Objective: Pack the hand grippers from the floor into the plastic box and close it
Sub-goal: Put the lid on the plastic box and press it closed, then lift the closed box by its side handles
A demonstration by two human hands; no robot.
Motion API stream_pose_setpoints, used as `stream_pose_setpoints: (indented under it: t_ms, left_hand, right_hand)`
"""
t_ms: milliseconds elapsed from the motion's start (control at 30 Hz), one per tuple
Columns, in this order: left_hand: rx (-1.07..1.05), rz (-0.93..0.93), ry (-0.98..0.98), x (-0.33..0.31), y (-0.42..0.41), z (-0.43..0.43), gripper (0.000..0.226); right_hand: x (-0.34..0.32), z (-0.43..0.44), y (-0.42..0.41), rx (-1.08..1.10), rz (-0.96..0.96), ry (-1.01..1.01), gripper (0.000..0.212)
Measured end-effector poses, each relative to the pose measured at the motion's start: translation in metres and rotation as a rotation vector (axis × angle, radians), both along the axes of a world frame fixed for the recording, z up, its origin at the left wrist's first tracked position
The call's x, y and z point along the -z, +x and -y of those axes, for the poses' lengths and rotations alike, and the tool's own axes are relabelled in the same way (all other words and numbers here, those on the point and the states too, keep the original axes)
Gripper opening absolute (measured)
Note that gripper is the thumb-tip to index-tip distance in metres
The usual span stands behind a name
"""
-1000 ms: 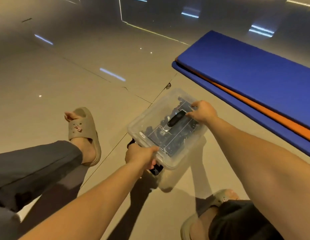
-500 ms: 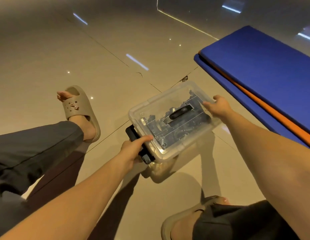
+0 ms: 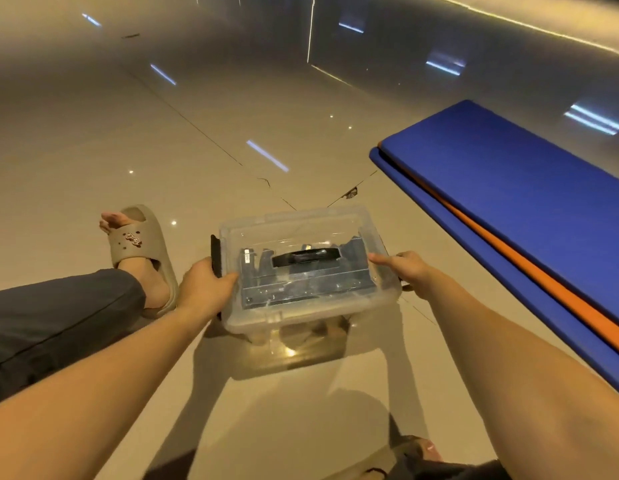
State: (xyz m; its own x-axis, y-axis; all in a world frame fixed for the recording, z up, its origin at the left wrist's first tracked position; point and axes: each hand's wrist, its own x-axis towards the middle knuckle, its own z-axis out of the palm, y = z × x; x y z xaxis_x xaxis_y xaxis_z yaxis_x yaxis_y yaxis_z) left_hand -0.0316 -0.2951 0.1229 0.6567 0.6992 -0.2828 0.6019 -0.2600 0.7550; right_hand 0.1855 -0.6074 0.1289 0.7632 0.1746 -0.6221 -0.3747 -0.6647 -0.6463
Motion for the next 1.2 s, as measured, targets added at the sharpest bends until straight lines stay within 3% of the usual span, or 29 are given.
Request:
stream_pose_setpoints:
  t_ms: [100,200,333,567,800,933,1200]
  left_hand:
    - [0.046,-0.069,0.156,0.001,0.005,-0.017,0.023]
    - [0.102,-0.135,0.236,0.001,0.008,-0.019,0.020]
    - [0.111,-0.173,0.142,-0.012,0.011,-0.022,0.025]
    - [0.160,-0.138,0.068,-0.004,0.019,-0.046,0.026]
    - [0.131,-0.017,-0.294,-0.008,0.000,-0.084,0.066]
    - [0.034,0.012,-0.332,-0.020,-0.037,-0.131,0.063]
    - [-0.243,0.166,-0.240,-0.088,-0.139,-0.275,0.061]
  right_hand:
    - [0.000,-0.010,-0.011,-0.025,-0.033,0.032,0.075]
    - [-0.005,-0.019,-0.015,-0.006,0.051,0.013,0.069]
    - [-0.013,-0.029,-0.021,-0.086,0.261,-0.150,0.053]
    - [-0.010,-0.044,-0.034,-0.079,0.338,-0.272,0.040]
    - [-0.003,-0.076,-0.061,0.215,0.339,-0.114,0.031]
    - [-0.017,-0.138,-0.078,0.181,0.357,-0.020,0.026]
    - [-0.089,-0.344,-0.100,-0.111,0.429,0.119,0.028]
